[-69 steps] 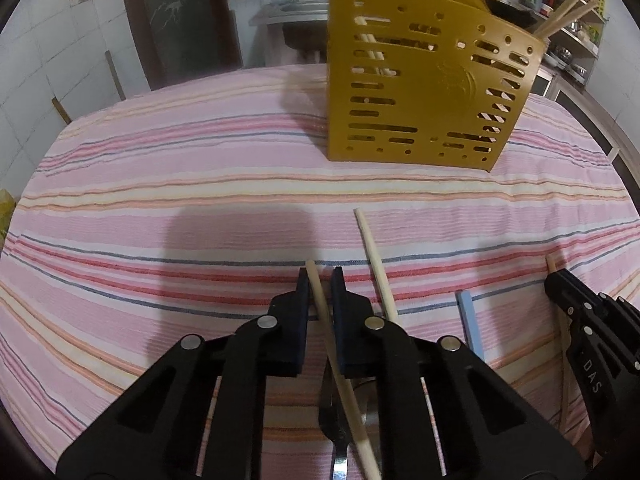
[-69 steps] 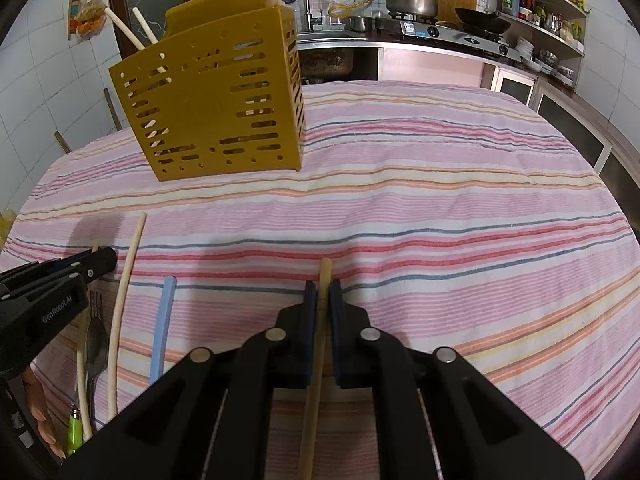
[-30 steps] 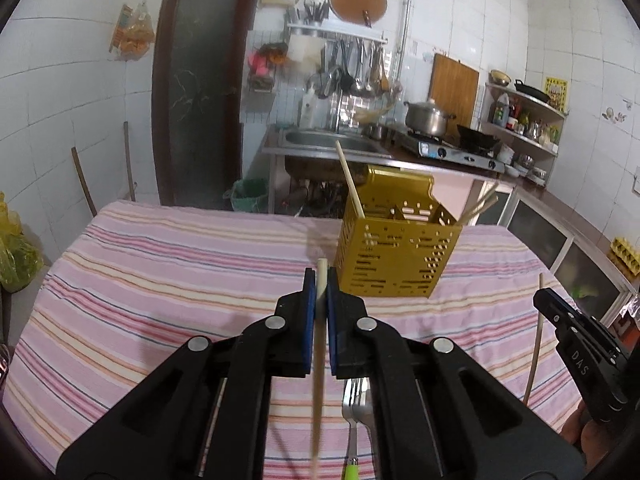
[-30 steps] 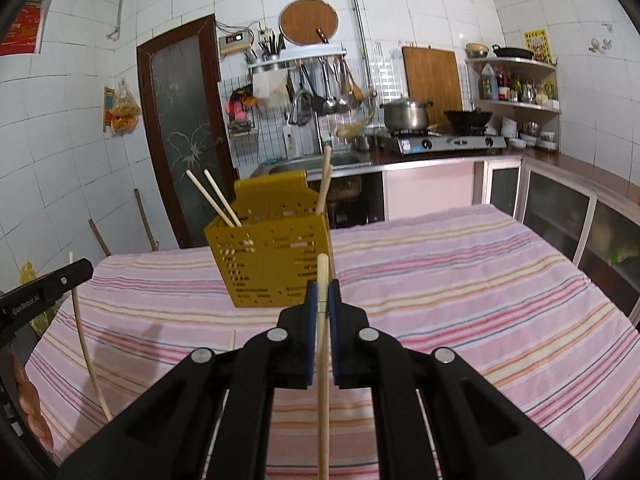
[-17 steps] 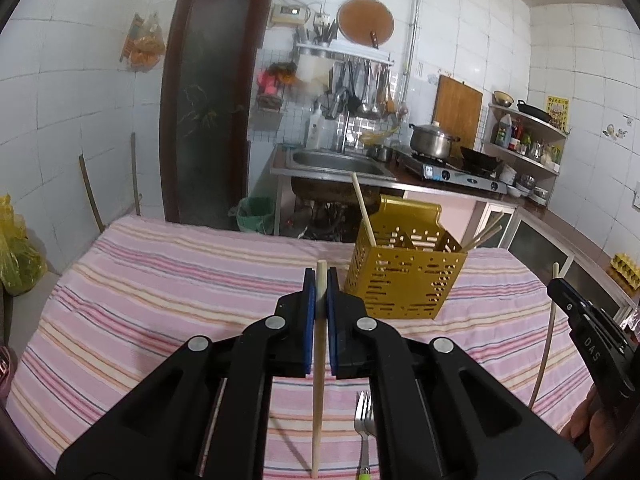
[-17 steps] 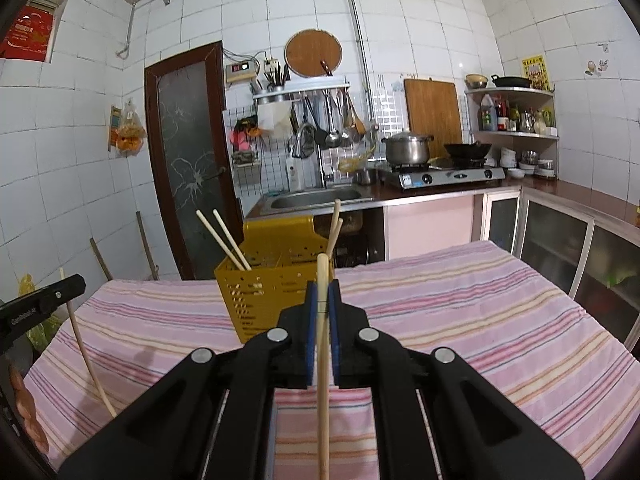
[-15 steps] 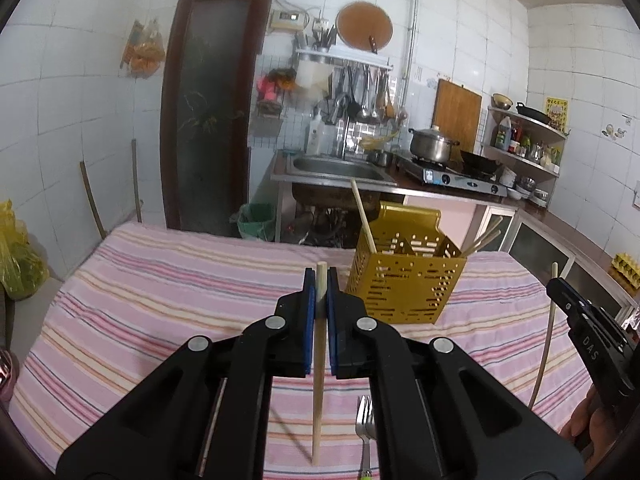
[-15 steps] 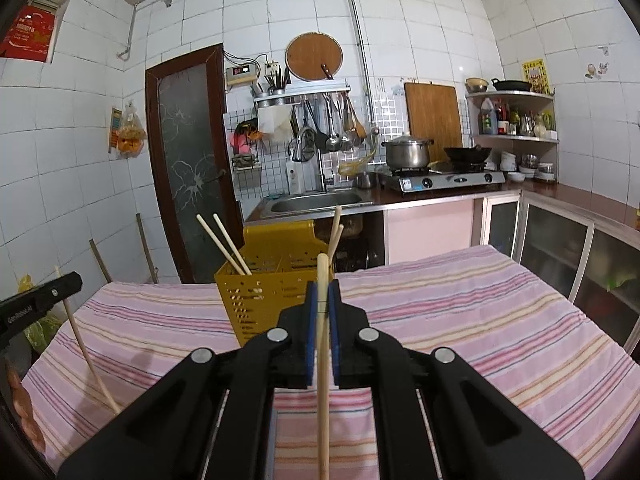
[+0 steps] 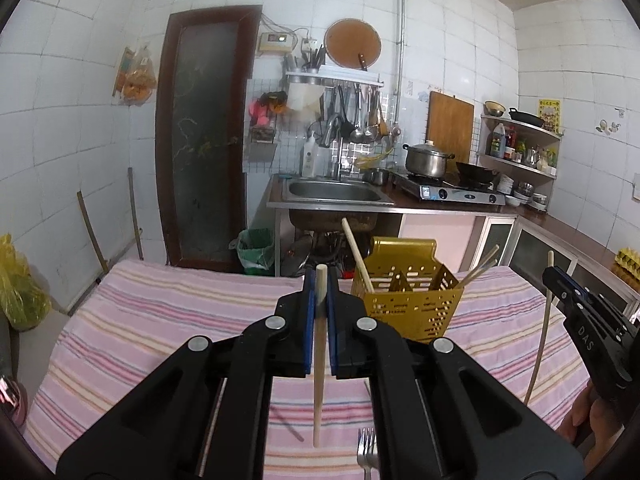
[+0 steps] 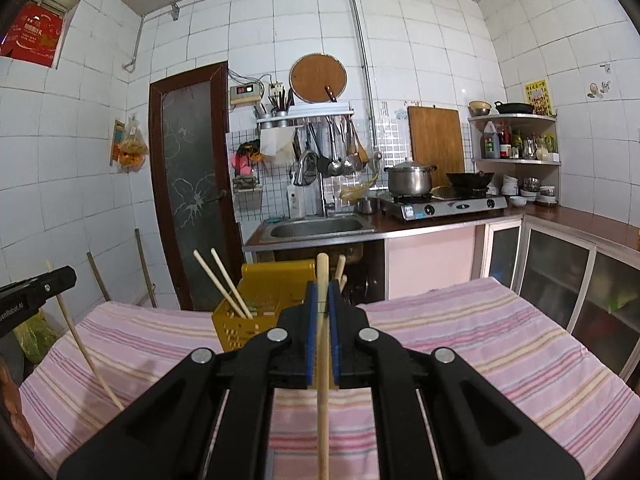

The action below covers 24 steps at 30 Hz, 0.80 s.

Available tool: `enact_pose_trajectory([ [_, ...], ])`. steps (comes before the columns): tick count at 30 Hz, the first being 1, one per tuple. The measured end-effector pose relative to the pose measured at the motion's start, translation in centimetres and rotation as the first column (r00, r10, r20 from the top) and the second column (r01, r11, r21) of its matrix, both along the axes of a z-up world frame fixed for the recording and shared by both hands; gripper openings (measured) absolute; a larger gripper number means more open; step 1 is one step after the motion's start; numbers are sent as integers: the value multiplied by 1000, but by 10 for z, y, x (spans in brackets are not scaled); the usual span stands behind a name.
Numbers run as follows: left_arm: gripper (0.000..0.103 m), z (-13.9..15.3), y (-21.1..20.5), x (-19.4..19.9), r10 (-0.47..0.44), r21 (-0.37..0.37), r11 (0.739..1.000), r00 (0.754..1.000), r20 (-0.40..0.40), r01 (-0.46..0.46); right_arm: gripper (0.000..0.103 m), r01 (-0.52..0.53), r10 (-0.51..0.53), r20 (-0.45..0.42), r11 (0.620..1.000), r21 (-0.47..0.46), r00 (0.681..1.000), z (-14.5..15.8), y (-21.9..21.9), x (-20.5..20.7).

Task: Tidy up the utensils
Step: 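Carry both chopsticks over the yellow holder and open both tools to drop them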

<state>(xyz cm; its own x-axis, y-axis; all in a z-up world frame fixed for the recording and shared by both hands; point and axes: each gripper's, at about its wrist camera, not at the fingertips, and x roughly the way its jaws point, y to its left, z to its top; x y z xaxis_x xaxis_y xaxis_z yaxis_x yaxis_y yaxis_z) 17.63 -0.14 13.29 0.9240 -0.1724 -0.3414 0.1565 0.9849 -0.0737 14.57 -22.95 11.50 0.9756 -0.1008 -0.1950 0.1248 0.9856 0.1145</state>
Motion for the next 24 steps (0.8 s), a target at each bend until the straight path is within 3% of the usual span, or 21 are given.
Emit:
enact_pose_trajectory([
  [9, 4, 36, -17, 21, -46, -18, 999, 998, 34, 46, 6, -12, 13, 94, 1000, -12, 995, 37, 0, 25],
  [18, 4, 90, -52, 52, -88, -25, 995, 987, 138, 93, 6, -12, 14, 202, 1000, -12, 979, 80, 0, 70],
  [24, 4, 105, -73, 87, -88, -27, 995, 976, 198, 96, 6, -1, -5, 280, 1000, 23, 960, 91, -5, 108],
])
